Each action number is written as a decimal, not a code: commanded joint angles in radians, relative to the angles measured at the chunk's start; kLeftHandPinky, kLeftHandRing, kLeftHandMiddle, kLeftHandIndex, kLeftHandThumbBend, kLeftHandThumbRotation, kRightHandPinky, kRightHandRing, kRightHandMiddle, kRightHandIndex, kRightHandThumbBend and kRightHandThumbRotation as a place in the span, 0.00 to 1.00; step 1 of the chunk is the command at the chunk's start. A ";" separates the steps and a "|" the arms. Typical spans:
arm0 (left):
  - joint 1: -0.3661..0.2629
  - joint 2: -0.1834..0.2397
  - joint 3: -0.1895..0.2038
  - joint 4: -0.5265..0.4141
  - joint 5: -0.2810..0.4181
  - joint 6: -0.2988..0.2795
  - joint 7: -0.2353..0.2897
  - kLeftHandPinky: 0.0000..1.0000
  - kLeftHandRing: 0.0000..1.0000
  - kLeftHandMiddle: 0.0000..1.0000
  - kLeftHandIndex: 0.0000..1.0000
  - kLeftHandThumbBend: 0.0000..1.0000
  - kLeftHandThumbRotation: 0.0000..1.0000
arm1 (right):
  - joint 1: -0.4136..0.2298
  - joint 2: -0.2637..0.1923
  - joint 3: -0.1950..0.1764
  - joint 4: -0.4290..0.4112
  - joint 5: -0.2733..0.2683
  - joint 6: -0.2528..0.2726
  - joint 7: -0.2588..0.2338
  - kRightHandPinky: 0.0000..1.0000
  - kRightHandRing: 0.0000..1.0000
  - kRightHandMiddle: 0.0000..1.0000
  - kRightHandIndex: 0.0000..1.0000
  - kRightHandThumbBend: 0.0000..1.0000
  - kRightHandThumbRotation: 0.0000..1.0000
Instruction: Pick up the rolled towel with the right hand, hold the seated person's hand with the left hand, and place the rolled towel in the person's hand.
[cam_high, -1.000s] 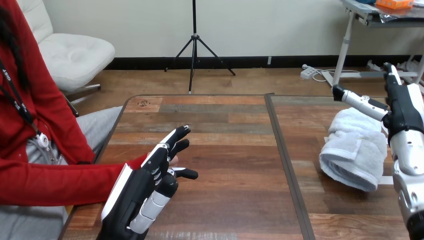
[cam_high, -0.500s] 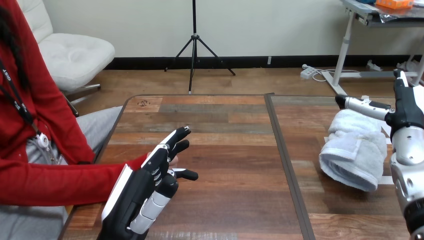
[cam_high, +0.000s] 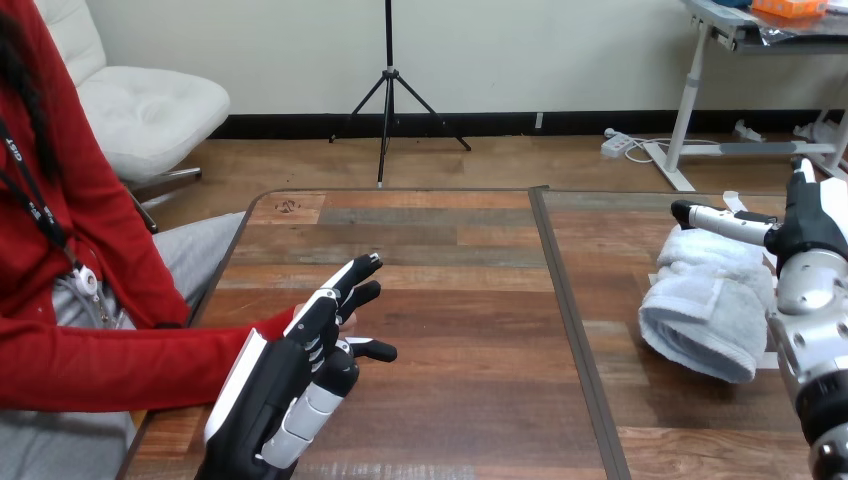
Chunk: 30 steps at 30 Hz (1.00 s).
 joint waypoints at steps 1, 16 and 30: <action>-0.067 -0.006 0.007 0.012 -0.005 -0.036 0.009 0.65 0.93 0.95 0.90 1.00 0.96 | -0.148 0.002 0.019 0.031 -0.023 0.036 -0.040 1.00 1.00 1.00 1.00 1.00 0.38; -0.062 -0.009 0.002 0.012 0.000 -0.042 0.016 0.65 0.93 0.95 0.90 1.00 0.96 | -0.223 0.022 0.075 0.138 -0.051 0.152 -0.037 1.00 1.00 1.00 1.00 1.00 0.42; -0.053 -0.017 -0.001 0.009 0.011 -0.048 0.037 0.64 0.92 0.95 0.90 1.00 0.95 | -0.250 0.045 0.120 0.205 -0.064 0.198 -0.031 1.00 1.00 1.00 1.00 1.00 0.49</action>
